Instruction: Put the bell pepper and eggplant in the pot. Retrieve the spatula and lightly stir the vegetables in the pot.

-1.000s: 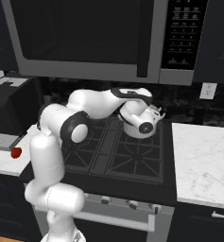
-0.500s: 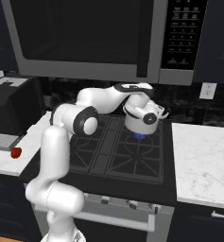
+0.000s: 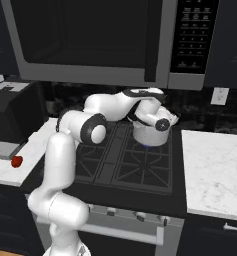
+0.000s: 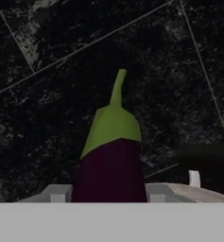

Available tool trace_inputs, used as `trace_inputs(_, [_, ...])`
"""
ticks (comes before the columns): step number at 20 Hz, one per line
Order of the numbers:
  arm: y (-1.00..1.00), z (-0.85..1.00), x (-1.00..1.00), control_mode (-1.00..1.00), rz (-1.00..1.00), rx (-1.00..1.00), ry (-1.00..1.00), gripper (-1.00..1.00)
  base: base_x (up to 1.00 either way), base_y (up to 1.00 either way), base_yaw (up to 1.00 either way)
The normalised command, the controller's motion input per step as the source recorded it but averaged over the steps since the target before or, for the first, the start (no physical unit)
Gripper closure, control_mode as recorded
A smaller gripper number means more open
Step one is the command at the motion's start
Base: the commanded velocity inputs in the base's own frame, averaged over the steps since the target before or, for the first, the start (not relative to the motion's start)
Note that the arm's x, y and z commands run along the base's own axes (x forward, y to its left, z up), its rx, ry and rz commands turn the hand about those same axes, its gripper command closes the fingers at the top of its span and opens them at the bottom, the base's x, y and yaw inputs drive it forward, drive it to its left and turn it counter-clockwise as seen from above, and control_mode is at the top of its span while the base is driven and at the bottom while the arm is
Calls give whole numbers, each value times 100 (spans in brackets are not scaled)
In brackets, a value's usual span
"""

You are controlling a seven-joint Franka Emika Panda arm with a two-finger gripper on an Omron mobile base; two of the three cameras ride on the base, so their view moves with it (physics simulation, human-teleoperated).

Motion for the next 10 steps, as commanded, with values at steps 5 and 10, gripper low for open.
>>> trace_inputs(5, [8,-2,-22,-100,0,0,-5,-100,0,0,0])
trace_inputs(10, [0,4,-24,-100,0,0,-10,-100,0,0,0])
